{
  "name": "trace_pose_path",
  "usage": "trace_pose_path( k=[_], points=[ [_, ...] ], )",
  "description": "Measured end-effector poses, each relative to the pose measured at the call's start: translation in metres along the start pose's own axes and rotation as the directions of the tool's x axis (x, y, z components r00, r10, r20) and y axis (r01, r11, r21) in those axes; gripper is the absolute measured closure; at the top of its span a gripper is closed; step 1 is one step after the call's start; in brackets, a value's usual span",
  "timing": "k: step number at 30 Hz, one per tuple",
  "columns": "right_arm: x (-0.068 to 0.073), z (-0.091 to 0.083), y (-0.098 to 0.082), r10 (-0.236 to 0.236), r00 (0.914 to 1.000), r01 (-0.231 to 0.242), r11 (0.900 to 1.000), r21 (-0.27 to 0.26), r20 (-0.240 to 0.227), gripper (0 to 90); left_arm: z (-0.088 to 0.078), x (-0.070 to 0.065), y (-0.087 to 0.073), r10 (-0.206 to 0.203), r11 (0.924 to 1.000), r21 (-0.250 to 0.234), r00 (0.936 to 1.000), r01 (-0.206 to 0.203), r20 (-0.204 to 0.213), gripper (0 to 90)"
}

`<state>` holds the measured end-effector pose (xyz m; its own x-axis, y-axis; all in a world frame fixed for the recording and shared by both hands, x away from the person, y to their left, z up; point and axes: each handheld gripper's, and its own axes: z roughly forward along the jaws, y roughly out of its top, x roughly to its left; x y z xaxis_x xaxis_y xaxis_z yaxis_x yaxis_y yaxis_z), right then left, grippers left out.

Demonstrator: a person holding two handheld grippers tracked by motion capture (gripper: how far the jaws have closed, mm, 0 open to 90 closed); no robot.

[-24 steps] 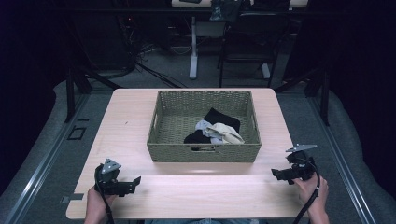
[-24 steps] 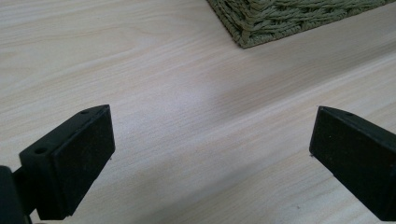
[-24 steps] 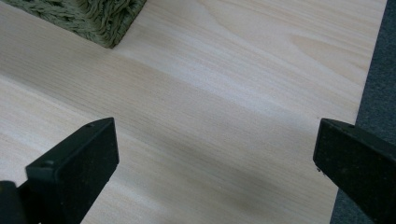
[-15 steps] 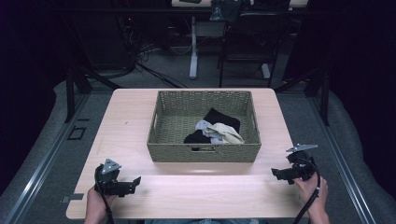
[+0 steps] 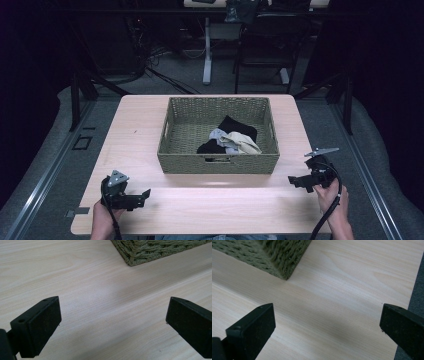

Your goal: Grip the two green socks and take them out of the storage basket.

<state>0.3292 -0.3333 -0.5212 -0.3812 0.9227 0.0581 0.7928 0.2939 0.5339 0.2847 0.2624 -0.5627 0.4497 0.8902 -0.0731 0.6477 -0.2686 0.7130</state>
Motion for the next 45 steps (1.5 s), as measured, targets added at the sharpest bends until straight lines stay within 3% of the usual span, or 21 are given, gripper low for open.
trace_pose_path(
  k=[21, 33, 45],
  points=[
    [0.009, -0.033, 0.042, -0.032, 0.9994, 0.033, 0.998, -0.048, 0.013, 0.0, 0.002, 0.000, 0.001, 0.000, 1.0000, 0.004, 1.0000, 0.000, -0.002, 0.1],
    [0.024, -0.056, 0.094, -0.089, 0.9960, 0.089, 0.993, -0.079, -0.003, 0.3, 0.002, 0.000, 0.001, 0.002, 1.0000, 0.006, 1.0000, -0.002, -0.005, 0.1],
    [0.050, -0.057, 0.145, -0.168, 0.9857, 0.166, 0.982, -0.087, -0.011, 1.2, 0.002, 0.001, 0.000, -0.003, 1.0000, 0.005, 1.0000, 0.003, -0.003, 0.1]
  ],
)
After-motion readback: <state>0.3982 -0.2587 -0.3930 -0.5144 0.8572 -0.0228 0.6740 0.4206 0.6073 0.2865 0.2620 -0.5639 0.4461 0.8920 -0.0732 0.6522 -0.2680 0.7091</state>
